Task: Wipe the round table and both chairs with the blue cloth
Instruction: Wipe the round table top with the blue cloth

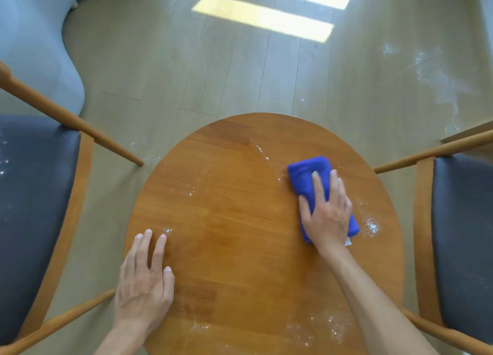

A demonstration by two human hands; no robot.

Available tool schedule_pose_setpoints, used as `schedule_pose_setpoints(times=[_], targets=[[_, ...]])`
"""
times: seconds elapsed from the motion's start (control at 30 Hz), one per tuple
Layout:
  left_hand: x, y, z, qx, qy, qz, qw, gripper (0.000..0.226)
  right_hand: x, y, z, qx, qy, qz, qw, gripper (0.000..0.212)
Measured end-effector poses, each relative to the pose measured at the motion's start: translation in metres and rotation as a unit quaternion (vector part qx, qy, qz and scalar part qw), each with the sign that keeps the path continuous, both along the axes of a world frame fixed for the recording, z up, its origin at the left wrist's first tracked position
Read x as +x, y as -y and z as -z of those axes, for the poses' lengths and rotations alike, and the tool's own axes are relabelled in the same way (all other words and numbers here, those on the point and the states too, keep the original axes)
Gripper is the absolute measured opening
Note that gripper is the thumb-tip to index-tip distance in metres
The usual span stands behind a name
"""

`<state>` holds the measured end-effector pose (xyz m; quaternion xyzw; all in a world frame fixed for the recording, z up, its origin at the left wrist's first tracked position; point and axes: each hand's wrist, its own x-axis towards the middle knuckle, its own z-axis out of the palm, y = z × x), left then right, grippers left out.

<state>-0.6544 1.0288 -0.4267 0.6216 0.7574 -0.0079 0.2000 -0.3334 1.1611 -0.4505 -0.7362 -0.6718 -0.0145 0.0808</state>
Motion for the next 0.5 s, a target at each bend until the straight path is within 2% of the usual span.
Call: schedule_pose_setpoints(times=[0.07, 0.1, 0.17, 0.33, 0.4, 0.5], targets=[[0.000, 0.000, 0.002, 0.001, 0.004, -0.006, 1.000, 0.063, -0.020, -0.037, 0.003, -0.023, -0.040, 0.154, 0.987, 0.058], [-0.001, 0.000, 0.003, 0.002, 0.006, -0.006, 1.000, 0.063, -0.033, -0.051, 0.004, -0.034, -0.052, 0.194, 0.979, 0.061], [-0.003, 0.000, 0.003, 0.001, 0.011, -0.003, 1.000, 0.063, -0.063, -0.068, 0.007, -0.047, -0.050, 0.185, 0.980, 0.063], [-0.005, 0.001, 0.002, 0.015, 0.044, -0.025, 0.999, 0.063, -0.164, -0.044, 0.003, -0.068, -0.051, -0.028, 0.996, 0.062], [-0.006, 0.002, 0.001, 0.025, 0.079, -0.054, 0.995, 0.058, -0.196, -0.015, 0.004, -0.061, -0.064, -0.133, 0.987, 0.060], [-0.009, 0.002, -0.003, 0.034, 0.128, -0.098, 0.986, 0.046, -0.205, 0.032, 0.006, -0.057, -0.070, -0.288, 0.953, 0.053]])
